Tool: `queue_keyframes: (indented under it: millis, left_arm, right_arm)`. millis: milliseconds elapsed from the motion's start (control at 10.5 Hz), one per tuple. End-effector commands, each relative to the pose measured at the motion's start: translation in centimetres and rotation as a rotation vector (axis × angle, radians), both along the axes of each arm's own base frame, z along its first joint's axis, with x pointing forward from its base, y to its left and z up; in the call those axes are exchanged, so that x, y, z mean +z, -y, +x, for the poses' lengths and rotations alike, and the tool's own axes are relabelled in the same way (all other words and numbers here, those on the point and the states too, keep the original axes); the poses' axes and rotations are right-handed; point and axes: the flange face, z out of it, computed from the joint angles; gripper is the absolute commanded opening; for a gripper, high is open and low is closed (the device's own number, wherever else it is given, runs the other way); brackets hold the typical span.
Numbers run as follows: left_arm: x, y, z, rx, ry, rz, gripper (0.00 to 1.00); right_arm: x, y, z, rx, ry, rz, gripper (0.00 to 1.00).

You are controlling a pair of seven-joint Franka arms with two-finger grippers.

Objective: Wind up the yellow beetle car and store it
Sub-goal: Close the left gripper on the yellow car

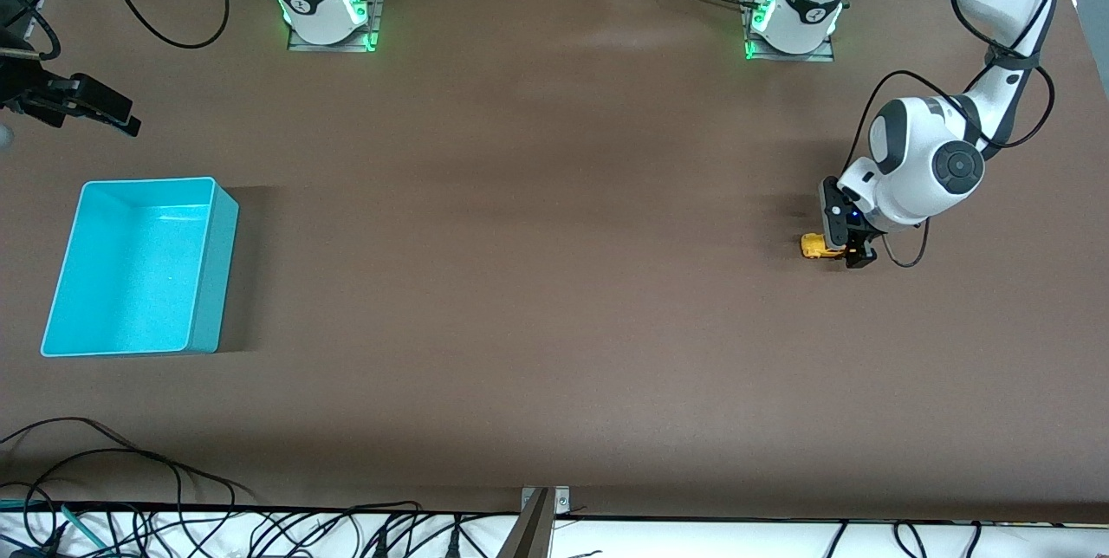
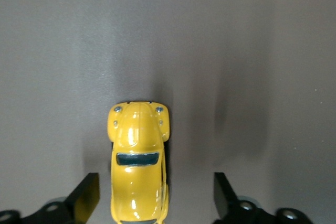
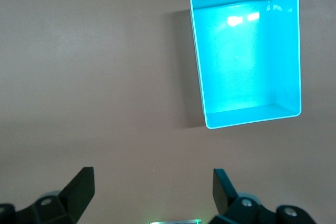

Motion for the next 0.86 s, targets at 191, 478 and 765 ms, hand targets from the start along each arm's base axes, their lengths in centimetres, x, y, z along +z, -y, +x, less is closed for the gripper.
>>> queue_keyframes:
  millis: [191, 478, 765]
  left_arm:
    - [-0.16, -0.04, 0.22, -0.032, 0.009, -0.002, 0.63]
    - [0.35, 0.12, 0.55, -0.035, 0.019, -0.002, 0.61]
    - [0.54, 0.28, 0.7, -0.04, 0.024, -0.002, 0.14]
  right_arm:
    - [0.7, -0.19, -0.14, -0.004, 0.001, 0.009, 1.0]
    - [0.7, -0.1, -0.15, -0.005, 0.001, 0.009, 1.0]
    - [0.7, -0.19, -0.14, -0.004, 0.001, 0.009, 1.0]
